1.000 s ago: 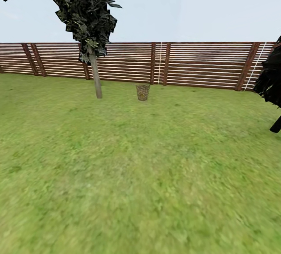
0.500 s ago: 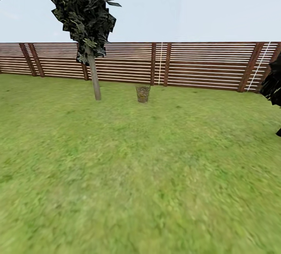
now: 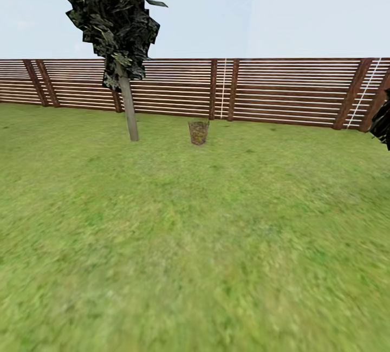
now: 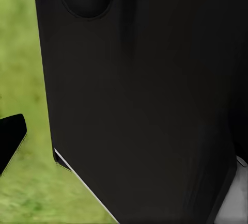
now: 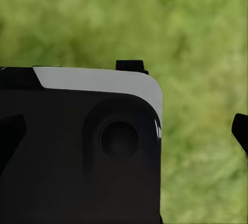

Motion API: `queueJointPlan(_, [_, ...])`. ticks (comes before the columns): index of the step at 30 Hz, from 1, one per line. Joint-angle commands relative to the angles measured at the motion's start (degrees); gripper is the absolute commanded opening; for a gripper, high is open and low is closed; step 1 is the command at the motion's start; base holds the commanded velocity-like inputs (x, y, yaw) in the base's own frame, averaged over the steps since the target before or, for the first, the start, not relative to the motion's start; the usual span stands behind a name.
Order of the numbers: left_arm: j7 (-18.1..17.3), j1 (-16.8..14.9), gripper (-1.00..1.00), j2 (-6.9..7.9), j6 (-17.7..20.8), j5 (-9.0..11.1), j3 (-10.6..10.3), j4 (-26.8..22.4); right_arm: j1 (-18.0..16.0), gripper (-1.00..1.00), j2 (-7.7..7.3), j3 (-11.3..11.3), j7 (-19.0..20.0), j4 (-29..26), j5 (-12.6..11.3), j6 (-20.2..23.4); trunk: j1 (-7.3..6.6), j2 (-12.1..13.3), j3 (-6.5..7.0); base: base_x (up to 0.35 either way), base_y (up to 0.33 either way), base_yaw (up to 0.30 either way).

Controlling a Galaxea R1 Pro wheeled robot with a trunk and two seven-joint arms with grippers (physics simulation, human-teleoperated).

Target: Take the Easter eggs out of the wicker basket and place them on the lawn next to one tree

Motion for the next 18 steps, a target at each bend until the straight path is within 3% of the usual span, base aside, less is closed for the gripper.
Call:
queueJointPlan(1, [-0.02,-0.01,1.00,-0.01,-0.14,0.07,0.14,0.00,-0.03,1.00,-0.01,-0.24,0.17,0.05,0.18,-0.20,0.03,-0.02,-0.05,0.337,0.000,0.000])
queueJointPlan(18, [-0.02,-0.01,1.00,-0.01,-0.14,0.07,0.14,0.00,-0.04,1.00,-0.01,-0.23,0.17,0.12,0.42,-0.20,0.03,-0.02,-0.05,0.337,0.000,0.000])
